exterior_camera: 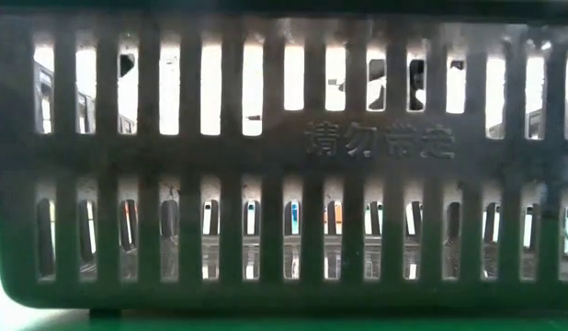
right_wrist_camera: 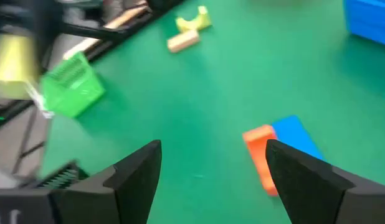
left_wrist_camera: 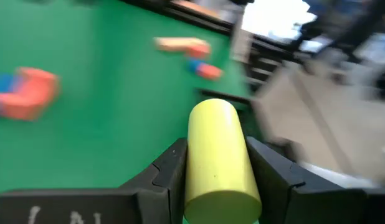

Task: Sort & place blocks by color
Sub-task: Put the bottom right green block into the green bin

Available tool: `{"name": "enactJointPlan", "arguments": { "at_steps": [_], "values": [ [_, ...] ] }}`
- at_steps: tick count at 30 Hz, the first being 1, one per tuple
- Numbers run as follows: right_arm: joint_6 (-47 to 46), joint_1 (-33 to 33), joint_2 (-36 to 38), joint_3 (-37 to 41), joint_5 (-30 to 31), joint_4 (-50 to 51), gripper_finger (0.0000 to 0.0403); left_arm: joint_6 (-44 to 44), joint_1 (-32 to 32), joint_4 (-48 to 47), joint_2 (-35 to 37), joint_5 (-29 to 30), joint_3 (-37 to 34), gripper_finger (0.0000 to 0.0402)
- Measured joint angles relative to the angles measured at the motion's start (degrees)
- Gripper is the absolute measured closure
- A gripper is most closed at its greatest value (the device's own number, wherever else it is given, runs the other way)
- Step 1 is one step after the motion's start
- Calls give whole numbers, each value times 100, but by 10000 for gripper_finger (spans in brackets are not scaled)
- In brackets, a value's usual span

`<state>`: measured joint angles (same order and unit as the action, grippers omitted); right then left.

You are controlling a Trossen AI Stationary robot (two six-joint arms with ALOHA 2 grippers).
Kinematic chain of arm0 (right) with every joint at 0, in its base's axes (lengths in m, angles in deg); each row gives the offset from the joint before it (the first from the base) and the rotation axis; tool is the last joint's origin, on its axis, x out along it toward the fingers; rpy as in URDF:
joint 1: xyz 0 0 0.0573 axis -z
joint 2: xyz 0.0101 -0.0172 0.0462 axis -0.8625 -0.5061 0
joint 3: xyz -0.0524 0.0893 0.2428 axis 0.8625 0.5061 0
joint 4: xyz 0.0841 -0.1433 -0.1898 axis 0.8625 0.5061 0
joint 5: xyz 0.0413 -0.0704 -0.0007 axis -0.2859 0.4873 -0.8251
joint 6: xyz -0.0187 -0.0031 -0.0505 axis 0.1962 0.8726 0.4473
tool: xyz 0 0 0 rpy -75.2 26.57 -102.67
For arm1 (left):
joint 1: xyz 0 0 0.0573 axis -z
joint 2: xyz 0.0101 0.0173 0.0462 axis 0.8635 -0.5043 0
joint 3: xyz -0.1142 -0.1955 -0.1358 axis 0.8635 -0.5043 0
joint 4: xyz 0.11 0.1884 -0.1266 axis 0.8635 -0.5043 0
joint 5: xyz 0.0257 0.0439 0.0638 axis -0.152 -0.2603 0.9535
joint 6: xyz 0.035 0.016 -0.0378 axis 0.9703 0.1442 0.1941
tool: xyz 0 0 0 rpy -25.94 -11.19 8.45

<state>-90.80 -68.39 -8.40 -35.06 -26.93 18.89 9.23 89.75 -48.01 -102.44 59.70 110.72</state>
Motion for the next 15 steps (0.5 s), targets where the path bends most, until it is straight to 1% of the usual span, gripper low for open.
{"name": "enactJointPlan", "arguments": {
  "at_steps": [2, 4, 6, 11, 15],
  "values": [
    [12, 3, -47, 136, 147, -26, 129, -181, 115, -85, 175, -465, 0, 272],
    [14, 4, -89, 276, 233, -193, 131, -497, 267, -355, 343, -728, 0, 272],
    [12, 4, -83, 429, 291, -376, 131, -869, 490, -718, 416, -812, 4, 272],
    [14, -10, -83, 855, 282, -1248, 131, -1844, 1169, -1959, 469, -829, 2, 272],
    [185, -36, -77, 1129, 273, -1921, 131, -2102, 1846, -2612, 469, -888, -2, 272]
  ]
}}
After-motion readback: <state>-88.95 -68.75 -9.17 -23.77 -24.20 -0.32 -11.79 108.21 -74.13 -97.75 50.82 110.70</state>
